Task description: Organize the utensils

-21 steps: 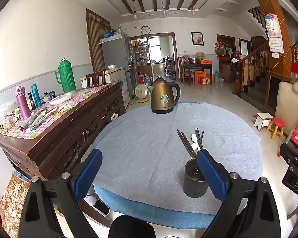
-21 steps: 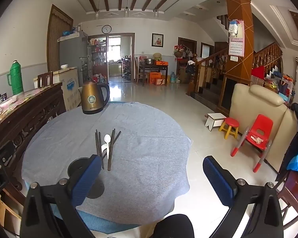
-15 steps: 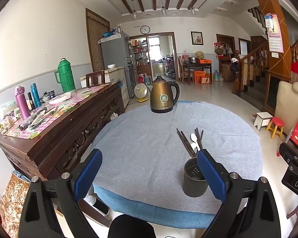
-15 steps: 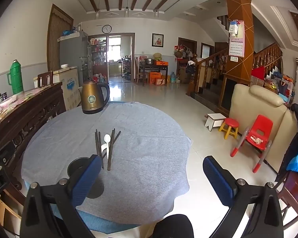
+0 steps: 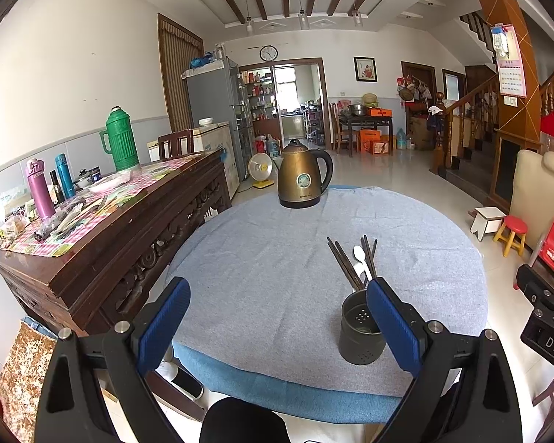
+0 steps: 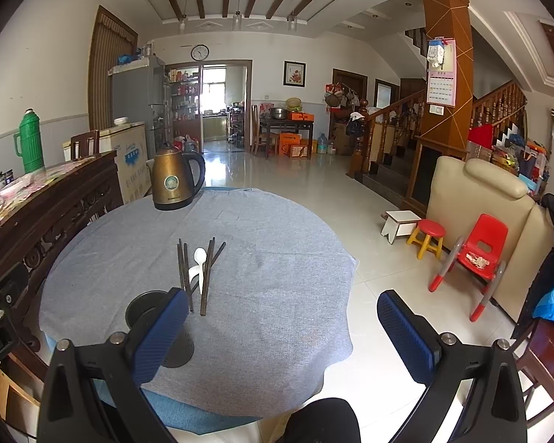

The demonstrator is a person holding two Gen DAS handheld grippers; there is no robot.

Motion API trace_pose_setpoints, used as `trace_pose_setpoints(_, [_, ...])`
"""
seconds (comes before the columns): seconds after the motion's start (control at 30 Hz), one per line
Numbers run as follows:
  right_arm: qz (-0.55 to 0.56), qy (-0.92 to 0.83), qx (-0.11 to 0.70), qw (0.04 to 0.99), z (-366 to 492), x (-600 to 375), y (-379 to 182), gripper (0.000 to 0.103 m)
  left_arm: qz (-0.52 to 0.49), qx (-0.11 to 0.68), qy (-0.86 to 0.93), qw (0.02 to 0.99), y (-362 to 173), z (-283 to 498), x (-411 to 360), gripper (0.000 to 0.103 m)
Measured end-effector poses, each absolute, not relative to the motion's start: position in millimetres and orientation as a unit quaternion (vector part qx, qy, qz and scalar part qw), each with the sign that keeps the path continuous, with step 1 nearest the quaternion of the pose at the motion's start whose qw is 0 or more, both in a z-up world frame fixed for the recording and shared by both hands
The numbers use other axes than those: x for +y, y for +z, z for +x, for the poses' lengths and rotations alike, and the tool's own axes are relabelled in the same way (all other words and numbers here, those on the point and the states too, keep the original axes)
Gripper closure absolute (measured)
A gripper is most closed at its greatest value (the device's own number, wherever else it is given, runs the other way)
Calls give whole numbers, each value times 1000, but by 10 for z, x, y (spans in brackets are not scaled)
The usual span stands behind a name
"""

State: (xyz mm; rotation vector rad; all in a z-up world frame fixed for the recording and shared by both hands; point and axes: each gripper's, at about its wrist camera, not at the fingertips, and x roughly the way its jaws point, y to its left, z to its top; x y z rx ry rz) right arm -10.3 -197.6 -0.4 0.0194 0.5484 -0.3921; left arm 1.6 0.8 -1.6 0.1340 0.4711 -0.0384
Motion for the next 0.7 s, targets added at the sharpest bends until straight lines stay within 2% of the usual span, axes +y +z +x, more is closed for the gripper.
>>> trace_pose_setpoints(0.7, [9,-190,271,943,-92,-1965,-40,0,71,230,-20,970,-28,5,-5,7])
